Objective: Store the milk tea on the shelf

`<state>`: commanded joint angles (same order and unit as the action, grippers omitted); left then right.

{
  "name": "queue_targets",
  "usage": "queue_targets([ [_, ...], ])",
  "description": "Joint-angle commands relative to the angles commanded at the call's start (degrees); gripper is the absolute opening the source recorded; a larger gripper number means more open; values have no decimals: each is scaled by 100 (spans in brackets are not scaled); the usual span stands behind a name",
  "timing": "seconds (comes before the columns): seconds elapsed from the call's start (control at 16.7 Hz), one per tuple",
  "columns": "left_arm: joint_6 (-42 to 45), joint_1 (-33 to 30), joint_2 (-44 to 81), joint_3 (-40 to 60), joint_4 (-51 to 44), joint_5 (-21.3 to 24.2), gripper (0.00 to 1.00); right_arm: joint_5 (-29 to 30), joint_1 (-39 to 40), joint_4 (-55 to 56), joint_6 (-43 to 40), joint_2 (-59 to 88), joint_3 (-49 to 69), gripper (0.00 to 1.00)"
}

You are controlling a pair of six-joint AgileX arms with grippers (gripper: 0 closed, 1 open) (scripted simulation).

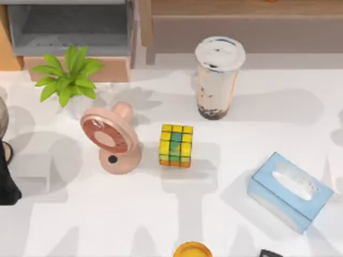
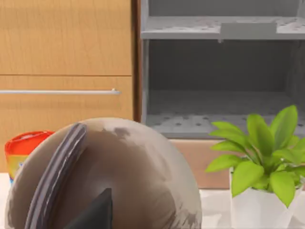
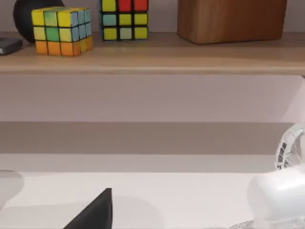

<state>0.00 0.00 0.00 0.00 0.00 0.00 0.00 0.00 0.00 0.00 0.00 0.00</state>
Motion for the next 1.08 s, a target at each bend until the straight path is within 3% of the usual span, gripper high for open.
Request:
queue_targets([
  [0.24,0,0,0,0,0,0,100,96,124,141,28,175,82,100],
  [0.48,0,0,0,0,0,0,100,623,769,840,223,1252,552,100],
  [1.08,0,0,0,0,0,0,100,2871,3138,3321,928,7112,2645,100],
])
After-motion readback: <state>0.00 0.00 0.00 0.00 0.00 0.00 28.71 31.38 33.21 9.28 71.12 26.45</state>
